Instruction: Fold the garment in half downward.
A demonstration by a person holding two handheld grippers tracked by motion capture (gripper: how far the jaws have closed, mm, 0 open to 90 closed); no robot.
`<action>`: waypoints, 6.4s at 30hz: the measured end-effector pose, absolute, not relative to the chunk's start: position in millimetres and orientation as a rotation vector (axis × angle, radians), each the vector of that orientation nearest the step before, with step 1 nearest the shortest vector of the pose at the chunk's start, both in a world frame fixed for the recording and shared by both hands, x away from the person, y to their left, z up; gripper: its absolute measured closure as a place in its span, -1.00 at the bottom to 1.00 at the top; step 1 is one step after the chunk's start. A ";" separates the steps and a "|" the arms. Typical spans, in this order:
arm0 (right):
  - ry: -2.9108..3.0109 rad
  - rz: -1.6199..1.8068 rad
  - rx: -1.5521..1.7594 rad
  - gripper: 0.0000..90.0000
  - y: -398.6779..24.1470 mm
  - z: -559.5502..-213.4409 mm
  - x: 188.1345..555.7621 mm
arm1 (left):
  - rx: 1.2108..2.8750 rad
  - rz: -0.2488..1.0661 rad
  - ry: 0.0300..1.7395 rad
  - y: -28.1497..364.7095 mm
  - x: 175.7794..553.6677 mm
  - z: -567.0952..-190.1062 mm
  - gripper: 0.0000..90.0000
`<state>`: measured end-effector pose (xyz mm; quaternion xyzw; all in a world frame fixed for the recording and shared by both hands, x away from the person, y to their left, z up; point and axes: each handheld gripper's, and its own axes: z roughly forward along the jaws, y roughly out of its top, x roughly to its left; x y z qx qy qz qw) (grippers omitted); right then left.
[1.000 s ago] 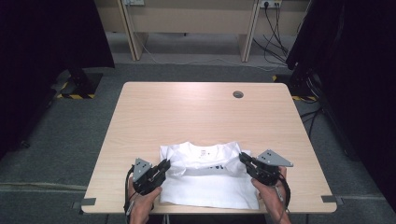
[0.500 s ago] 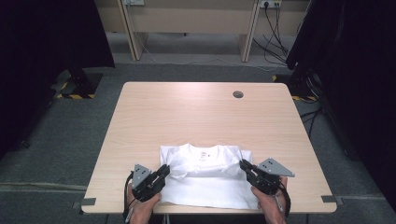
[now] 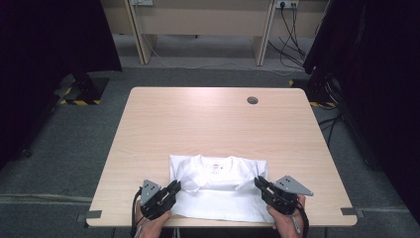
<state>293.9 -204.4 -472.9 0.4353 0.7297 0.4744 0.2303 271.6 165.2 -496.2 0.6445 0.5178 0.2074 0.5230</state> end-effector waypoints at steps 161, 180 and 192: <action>1.931 1.146 1.396 -0.12 -201.3 -498.0 250.4 | 1.568 0.566 1.399 158.8 256.2 -500.9 -0.50; 2.049 0.974 1.420 -0.21 -196.9 -486.3 304.2 | 1.824 0.603 1.427 142.6 308.0 -491.0 -0.50; 2.074 0.910 1.471 -0.24 -196.4 -479.8 340.8 | 1.858 0.541 1.451 140.0 366.3 -486.7 -0.54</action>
